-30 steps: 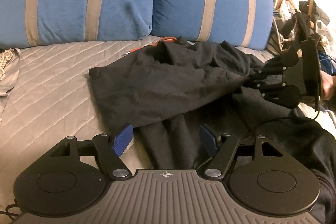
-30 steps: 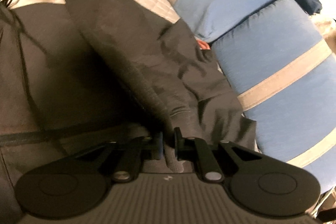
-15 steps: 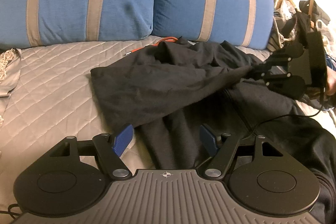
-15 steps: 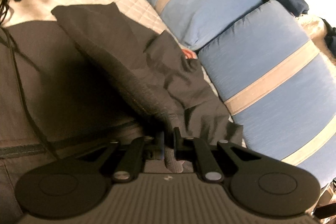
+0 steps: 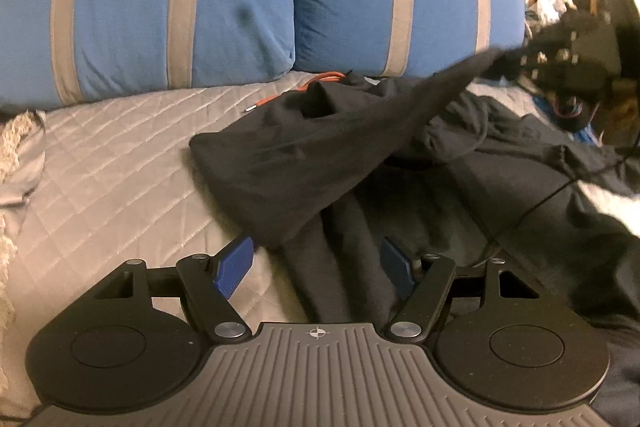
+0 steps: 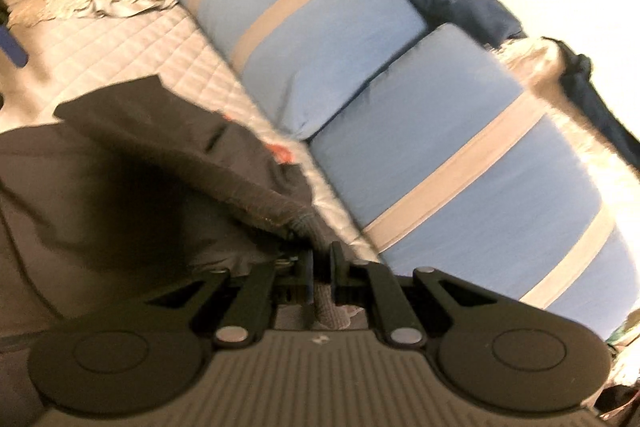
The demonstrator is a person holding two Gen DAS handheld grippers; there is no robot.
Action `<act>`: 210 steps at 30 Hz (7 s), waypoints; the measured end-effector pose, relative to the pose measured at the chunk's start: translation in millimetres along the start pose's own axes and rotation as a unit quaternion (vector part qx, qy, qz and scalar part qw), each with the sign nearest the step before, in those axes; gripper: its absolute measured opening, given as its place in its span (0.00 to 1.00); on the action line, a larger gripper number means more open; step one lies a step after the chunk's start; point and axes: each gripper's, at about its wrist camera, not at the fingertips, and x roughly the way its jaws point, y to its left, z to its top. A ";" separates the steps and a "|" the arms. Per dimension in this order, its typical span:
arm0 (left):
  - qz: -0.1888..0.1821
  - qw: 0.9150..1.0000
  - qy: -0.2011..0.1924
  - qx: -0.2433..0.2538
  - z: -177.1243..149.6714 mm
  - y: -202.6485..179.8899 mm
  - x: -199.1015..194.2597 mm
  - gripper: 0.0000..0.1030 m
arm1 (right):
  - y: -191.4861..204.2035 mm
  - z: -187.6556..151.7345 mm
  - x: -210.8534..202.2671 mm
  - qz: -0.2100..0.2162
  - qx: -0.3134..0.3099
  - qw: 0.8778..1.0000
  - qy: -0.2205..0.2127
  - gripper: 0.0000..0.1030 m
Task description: Fold clothes
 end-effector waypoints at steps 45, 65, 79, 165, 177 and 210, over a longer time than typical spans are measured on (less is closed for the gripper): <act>0.150 0.971 0.046 0.181 -8.4 -8.2 85.9 0.68 | -117.8 126.4 -25.5 -0.166 0.028 0.983 -0.070 0.06; 0.041 0.983 0.010 0.176 47.1 -18.8 100.9 0.18 | -121.0 111.5 -29.1 -0.152 0.026 0.986 -0.062 0.06; 0.099 0.986 0.006 0.137 47.5 8.2 89.8 0.06 | -109.8 6.3 -22.6 -0.104 0.059 0.993 0.021 0.07; -0.105 0.971 0.015 -0.216 38.7 89.0 100.3 0.13 | -25.1 -60.2 -33.6 0.146 0.178 0.970 0.072 0.75; -0.026 0.996 -0.007 -0.079 36.2 56.5 97.5 0.15 | 10.4 12.8 18.2 0.192 0.124 0.973 0.037 0.75; -0.067 0.987 -0.030 -0.141 14.3 67.9 95.0 0.20 | -0.5 31.8 139.1 0.290 0.212 0.930 0.072 0.00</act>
